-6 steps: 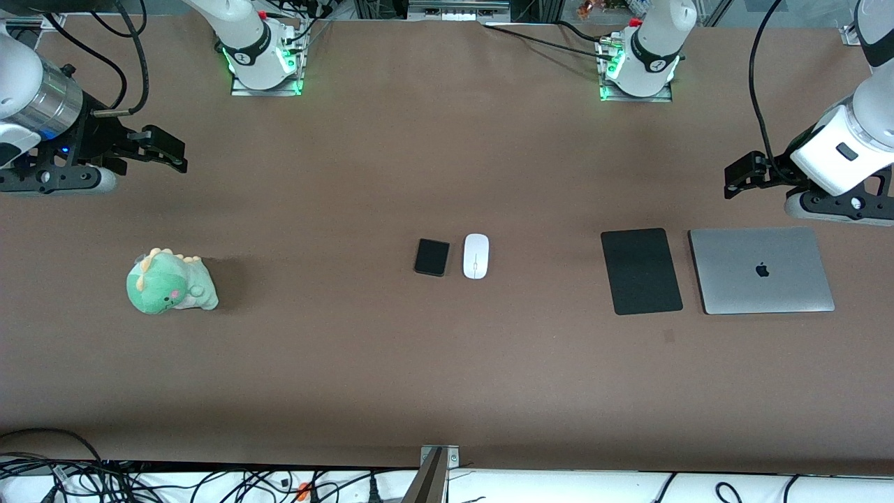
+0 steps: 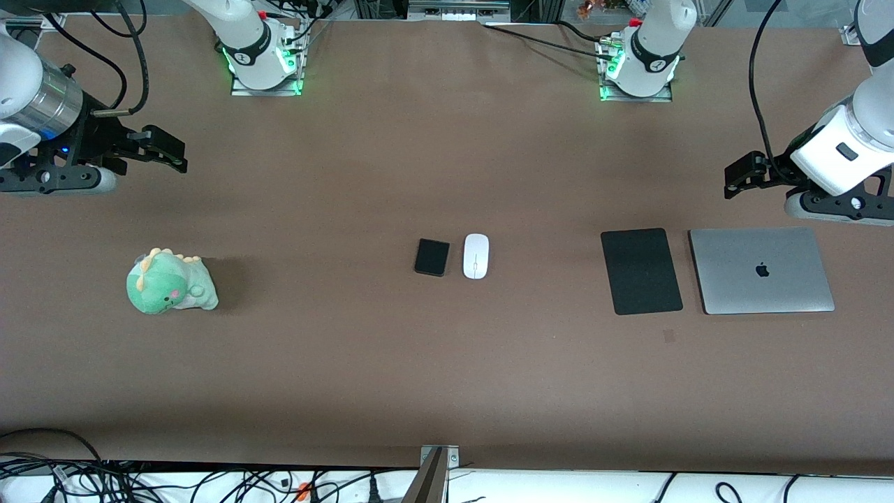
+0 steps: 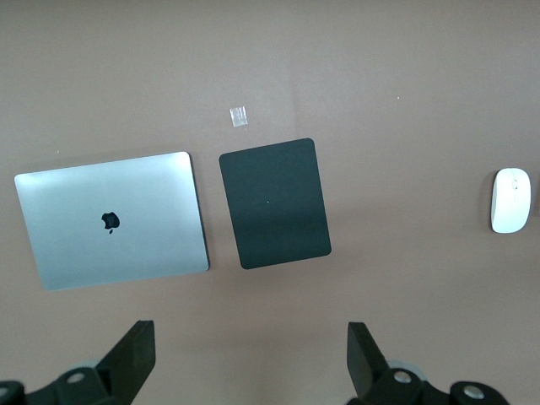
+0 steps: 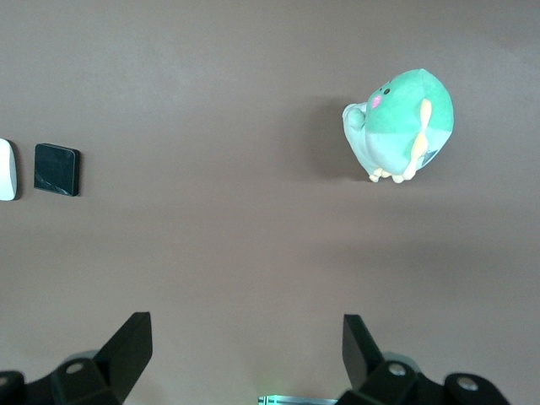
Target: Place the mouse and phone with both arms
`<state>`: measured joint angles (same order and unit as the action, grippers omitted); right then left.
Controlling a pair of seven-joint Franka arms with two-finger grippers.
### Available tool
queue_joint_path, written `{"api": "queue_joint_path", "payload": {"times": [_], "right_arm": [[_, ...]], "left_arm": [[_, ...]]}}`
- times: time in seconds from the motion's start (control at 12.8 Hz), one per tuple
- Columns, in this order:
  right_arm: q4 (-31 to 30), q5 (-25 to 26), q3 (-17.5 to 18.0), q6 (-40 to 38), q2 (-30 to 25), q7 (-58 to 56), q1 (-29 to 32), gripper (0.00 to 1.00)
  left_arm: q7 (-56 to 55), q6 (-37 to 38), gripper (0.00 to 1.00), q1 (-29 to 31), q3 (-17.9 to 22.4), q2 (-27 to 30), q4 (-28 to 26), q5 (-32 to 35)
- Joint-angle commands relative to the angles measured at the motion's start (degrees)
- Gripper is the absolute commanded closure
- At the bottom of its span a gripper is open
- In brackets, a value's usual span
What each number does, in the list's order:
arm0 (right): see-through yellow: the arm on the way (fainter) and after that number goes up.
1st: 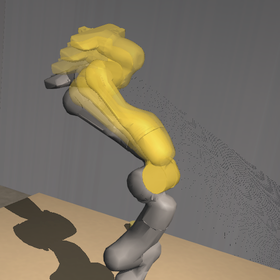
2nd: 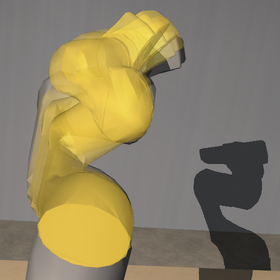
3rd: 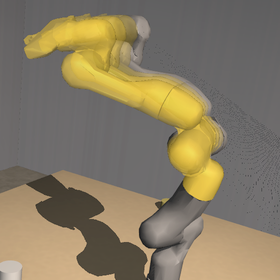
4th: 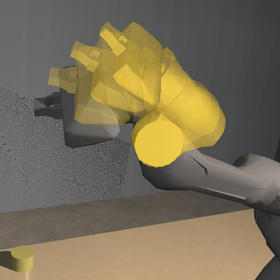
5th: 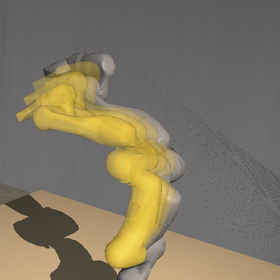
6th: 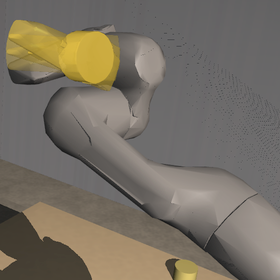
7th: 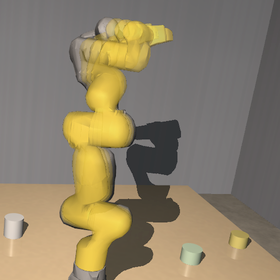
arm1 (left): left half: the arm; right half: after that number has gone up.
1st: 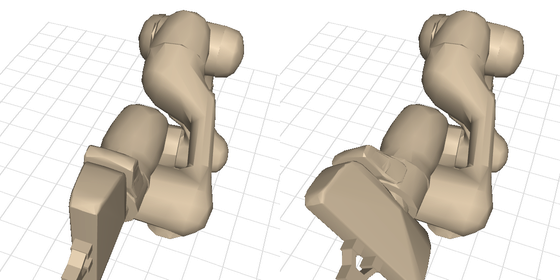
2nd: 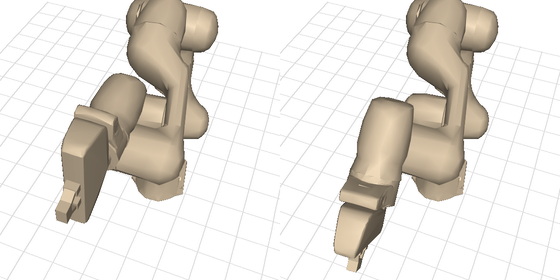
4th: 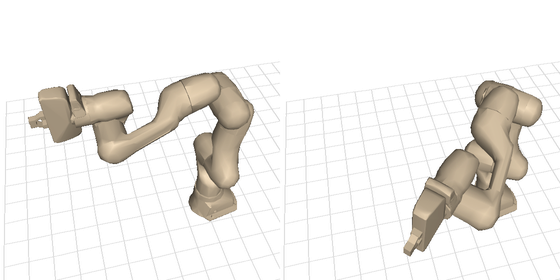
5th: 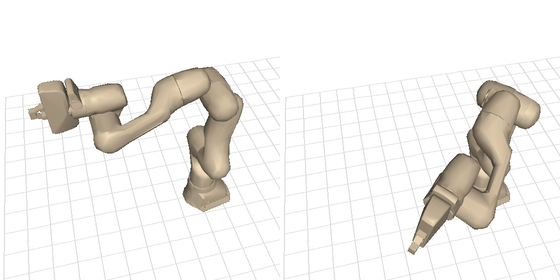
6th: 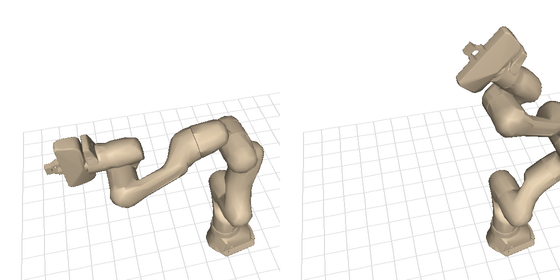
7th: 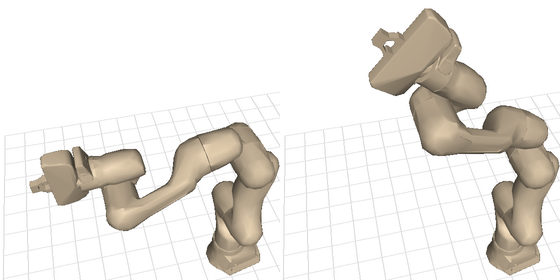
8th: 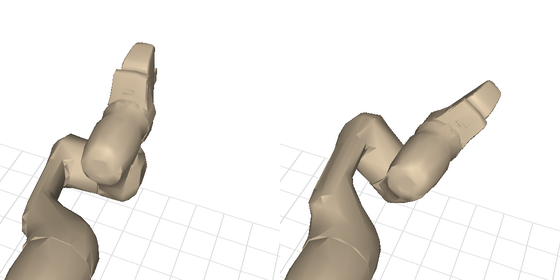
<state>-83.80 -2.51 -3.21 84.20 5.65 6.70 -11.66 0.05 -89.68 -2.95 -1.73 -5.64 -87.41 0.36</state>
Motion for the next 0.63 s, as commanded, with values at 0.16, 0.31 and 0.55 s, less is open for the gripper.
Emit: {"api": "queue_joint_path", "payload": {"times": [0.16, 0.31, 0.55], "right_arm": [[1.8, -0.2, -0.8, -1.1, 0.8, 0.8, -0.9, 0.0], [1.8, -0.2, -0.8, -1.1, 0.8, 0.8, -0.9, 0.0], [1.8, -0.2, -0.8, -1.1, 0.8, 0.8, -0.9, 0.0]], "left_arm": [[-0.2, 1.3, 0.0, 1.9, 0.0, -0.3, 0.7, -1.0], [-0.5, 2.6, 0.0, 1.7, -0.5, -0.3, 0.7, -0.8], [0.1, 5.1, 0.0, 1.0, -0.8, -3.6, 0.2, -1.4]]}}
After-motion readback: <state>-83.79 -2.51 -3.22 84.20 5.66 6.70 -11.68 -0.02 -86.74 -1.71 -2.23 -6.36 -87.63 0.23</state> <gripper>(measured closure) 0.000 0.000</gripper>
